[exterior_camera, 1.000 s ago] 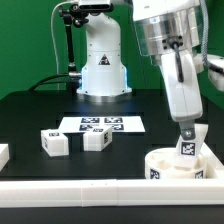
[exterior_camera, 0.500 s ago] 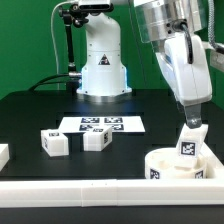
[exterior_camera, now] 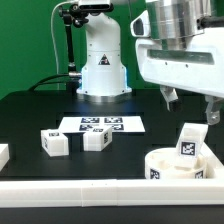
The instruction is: Assemble stool
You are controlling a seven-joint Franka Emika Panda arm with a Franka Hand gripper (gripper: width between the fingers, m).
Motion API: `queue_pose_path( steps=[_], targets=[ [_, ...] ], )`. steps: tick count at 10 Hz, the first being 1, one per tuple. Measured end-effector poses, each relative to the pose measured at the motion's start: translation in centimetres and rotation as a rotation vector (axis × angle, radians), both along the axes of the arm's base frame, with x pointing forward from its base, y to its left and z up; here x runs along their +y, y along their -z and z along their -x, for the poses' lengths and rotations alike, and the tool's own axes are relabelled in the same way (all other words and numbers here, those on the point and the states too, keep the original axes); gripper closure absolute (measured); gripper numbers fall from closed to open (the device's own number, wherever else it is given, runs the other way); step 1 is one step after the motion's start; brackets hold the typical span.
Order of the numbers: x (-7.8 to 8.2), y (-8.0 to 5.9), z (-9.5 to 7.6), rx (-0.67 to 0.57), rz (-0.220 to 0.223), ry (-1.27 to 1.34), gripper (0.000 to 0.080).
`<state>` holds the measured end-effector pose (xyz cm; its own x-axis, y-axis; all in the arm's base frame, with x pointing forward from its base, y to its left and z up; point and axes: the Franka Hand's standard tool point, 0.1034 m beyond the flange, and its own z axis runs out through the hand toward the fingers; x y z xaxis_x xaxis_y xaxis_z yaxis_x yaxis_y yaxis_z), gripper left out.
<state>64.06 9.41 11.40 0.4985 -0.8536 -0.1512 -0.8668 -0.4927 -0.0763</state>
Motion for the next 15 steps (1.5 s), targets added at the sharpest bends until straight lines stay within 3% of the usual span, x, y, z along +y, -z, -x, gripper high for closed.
queue_pose_path(
  steps=[5,7,10,14,15],
  targets=[
    [-0.1,0.0,0.0,-0.065,0.008,-0.391,0.0151],
    [0.8,0.1,0.1,-0.095,0.047,-0.628,0.0151],
    [2.1,0.1,0.4,-0.13,0.05,-0.906,0.0151],
    [1.8,0.2,0.4,-0.166,0.047,-1.176,0.0151],
    [1.6,0.3,0.1,-0.192,0.071,-1.313,0.0151]
  ],
)
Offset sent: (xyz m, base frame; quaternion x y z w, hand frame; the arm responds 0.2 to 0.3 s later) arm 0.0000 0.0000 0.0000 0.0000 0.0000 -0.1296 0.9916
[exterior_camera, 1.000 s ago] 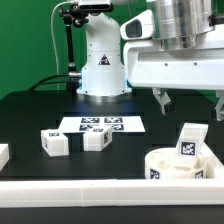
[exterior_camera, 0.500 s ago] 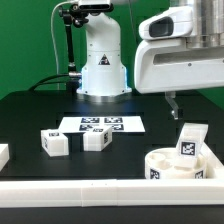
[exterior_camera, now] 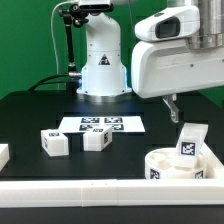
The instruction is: Assemble stool
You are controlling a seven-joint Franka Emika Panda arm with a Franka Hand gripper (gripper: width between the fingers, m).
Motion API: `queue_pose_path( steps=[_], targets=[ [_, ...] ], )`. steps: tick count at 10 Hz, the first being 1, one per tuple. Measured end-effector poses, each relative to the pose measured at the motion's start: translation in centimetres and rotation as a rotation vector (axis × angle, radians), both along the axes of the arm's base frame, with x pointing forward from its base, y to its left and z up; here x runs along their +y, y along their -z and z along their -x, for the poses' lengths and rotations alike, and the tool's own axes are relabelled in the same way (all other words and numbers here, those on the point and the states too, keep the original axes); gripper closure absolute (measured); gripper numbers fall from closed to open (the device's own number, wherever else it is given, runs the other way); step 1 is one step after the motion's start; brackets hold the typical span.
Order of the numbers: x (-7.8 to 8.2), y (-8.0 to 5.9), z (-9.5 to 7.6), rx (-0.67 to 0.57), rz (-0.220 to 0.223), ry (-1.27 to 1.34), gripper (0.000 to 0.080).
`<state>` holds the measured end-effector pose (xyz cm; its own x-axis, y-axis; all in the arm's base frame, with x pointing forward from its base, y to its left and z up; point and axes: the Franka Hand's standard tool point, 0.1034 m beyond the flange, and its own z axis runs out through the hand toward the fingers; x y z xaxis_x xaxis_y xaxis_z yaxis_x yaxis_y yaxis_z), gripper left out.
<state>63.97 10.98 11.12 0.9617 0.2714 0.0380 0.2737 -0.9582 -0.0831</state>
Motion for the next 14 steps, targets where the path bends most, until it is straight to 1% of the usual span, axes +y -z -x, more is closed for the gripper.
queue_pose_path(
  steps=[1,2,3,8,9,10,12,14],
  targets=[
    [-0.1,0.2,0.0,-0.022,0.013,-0.106,0.0151],
    [-0.3,0.3,0.1,-0.023,0.015,-0.15,0.0151],
    [-0.5,0.3,0.0,-0.035,0.022,-0.258,0.0151],
    [-1.1,0.3,-0.2,-0.062,0.034,-0.553,0.0151],
    [-1.4,0.4,-0.2,-0.071,0.049,-0.684,0.0151],
    [-1.7,0.6,-0.4,-0.094,0.068,-0.788,0.0151],
    [-1.8,1.4,-0.2,-0.089,0.069,-0.797,0.0151],
    [-2.0,2.5,-0.2,-0.099,0.074,-0.794,0.0151]
  ],
)
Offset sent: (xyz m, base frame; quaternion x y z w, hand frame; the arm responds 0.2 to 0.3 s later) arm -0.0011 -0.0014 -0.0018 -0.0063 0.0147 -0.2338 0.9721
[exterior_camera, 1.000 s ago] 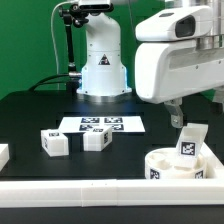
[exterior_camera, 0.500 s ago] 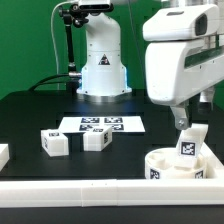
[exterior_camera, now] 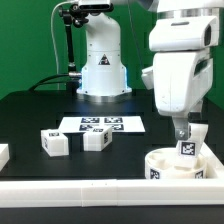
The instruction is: Assemble stool
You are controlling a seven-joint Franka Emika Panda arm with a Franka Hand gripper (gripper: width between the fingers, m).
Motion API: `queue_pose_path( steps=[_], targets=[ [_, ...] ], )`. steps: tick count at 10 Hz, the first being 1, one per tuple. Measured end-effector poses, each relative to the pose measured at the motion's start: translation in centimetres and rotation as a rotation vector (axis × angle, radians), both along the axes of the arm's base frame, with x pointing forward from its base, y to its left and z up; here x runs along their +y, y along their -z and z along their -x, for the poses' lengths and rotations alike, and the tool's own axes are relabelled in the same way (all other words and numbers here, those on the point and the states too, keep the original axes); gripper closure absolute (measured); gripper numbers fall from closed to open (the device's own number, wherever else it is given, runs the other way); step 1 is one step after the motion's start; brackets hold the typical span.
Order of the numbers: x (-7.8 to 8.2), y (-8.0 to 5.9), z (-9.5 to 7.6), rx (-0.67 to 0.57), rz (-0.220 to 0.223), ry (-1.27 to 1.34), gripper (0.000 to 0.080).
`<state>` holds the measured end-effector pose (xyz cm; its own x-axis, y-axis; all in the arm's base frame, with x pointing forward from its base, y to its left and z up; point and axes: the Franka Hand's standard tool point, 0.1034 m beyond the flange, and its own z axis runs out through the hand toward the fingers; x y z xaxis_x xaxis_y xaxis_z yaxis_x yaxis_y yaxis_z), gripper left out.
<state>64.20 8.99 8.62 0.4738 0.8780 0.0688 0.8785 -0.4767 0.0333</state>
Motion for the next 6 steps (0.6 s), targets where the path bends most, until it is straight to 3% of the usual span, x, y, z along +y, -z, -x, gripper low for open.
queue_pose_path(
  steps=[4,6],
  targets=[
    [-0.09,0.4,0.18,0.001,0.0,0.005,0.0162],
    [-0.15,0.4,0.17,0.001,0.0,0.008,0.0461]
  ],
)
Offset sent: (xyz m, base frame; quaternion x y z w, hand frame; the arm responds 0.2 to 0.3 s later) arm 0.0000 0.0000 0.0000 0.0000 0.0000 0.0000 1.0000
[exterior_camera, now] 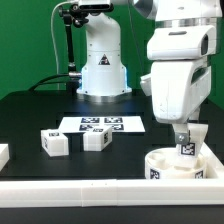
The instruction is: Assemble stool
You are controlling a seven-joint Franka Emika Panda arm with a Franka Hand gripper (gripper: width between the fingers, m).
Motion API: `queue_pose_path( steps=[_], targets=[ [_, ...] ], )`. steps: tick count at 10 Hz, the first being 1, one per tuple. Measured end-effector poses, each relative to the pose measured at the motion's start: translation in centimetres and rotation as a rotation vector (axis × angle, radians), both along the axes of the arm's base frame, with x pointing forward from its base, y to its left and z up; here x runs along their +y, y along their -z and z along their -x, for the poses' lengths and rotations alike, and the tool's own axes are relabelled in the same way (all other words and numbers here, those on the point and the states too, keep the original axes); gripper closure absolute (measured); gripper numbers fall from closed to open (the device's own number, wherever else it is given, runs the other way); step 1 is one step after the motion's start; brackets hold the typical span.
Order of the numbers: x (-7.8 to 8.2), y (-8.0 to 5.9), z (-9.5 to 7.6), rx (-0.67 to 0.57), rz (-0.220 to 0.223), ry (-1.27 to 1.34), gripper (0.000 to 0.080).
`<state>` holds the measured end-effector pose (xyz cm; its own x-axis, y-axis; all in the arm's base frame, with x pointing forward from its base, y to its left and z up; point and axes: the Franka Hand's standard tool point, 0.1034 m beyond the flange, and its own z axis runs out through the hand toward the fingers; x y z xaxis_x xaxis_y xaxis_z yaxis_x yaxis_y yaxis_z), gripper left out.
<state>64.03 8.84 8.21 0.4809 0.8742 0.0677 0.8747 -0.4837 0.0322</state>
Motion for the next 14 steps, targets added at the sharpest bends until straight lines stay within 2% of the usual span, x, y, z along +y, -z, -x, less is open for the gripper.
queue_pose_path(
  steps=[2,7,14],
  targets=[
    [-0.02,0.0,0.0,0.002,-0.003,0.035,0.0461],
    [-1.0,0.06,-0.06,0.028,-0.053,0.452,0.0461],
    [-0.93,0.03,-0.14,0.053,-0.092,0.949,0.0459]
  ],
)
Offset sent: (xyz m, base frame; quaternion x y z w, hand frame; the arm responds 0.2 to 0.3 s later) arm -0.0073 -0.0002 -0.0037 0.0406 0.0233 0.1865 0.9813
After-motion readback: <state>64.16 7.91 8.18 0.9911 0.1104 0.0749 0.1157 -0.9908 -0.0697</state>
